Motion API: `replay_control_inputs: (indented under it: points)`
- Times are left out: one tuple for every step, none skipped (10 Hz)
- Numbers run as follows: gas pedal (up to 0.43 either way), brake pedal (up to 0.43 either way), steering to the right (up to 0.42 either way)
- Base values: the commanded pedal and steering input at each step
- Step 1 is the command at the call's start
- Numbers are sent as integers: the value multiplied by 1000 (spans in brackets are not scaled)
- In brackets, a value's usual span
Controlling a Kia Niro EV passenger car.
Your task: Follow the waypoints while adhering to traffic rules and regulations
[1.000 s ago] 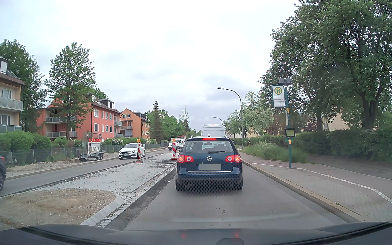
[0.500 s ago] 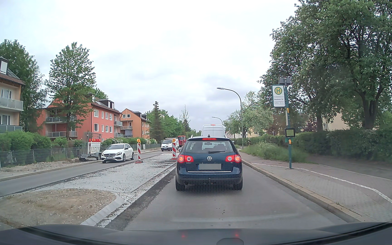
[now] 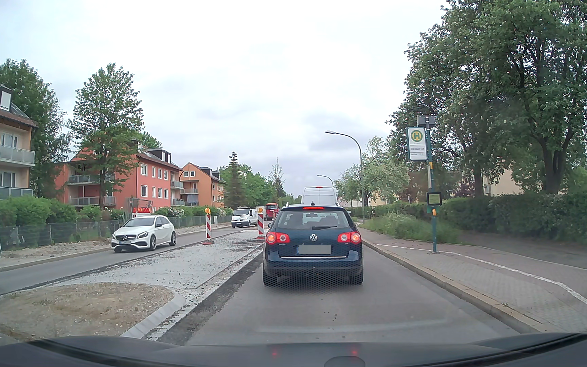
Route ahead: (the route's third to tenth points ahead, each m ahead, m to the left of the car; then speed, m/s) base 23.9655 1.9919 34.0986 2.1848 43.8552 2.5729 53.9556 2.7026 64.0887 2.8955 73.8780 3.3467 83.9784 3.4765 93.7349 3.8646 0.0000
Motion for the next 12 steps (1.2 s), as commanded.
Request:
replay_control_inputs:
  points:
    - [0,262,-15]
    - [0,262,-15]
    - [0,262,-15]
    - [0,262,-15]
    - [0,262,-15]
    - [0,262,-15]
    - [0,262,-15]
    - [0,262,-15]
    - [0,262,-15]
    - [0,262,-15]
    - [0,262,-15]
    - [0,256,-15]
